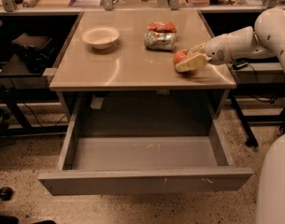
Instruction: Place apple into top drawer
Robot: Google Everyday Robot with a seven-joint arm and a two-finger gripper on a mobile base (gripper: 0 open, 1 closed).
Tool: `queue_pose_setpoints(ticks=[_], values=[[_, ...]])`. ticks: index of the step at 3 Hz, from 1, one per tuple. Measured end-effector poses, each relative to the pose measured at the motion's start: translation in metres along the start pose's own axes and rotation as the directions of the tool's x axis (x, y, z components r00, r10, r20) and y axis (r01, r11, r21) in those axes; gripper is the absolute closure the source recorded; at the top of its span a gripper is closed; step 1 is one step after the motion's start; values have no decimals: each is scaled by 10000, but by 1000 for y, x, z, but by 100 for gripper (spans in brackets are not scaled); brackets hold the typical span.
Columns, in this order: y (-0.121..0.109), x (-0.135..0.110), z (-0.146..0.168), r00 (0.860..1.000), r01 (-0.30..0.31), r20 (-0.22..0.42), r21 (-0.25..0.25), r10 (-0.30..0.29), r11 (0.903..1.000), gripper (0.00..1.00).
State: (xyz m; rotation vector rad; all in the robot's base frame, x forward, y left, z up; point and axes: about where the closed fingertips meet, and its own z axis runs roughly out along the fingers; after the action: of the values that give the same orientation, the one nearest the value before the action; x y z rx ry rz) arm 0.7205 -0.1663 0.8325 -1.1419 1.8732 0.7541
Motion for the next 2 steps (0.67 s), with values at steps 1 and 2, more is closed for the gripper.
queue_pose_setpoints(ticks=[1, 2], values=[[6, 1, -4, 10000, -29, 75, 41, 29, 10000, 88], [20, 4, -15, 9998, -36, 189, 287, 31, 9996, 100]])
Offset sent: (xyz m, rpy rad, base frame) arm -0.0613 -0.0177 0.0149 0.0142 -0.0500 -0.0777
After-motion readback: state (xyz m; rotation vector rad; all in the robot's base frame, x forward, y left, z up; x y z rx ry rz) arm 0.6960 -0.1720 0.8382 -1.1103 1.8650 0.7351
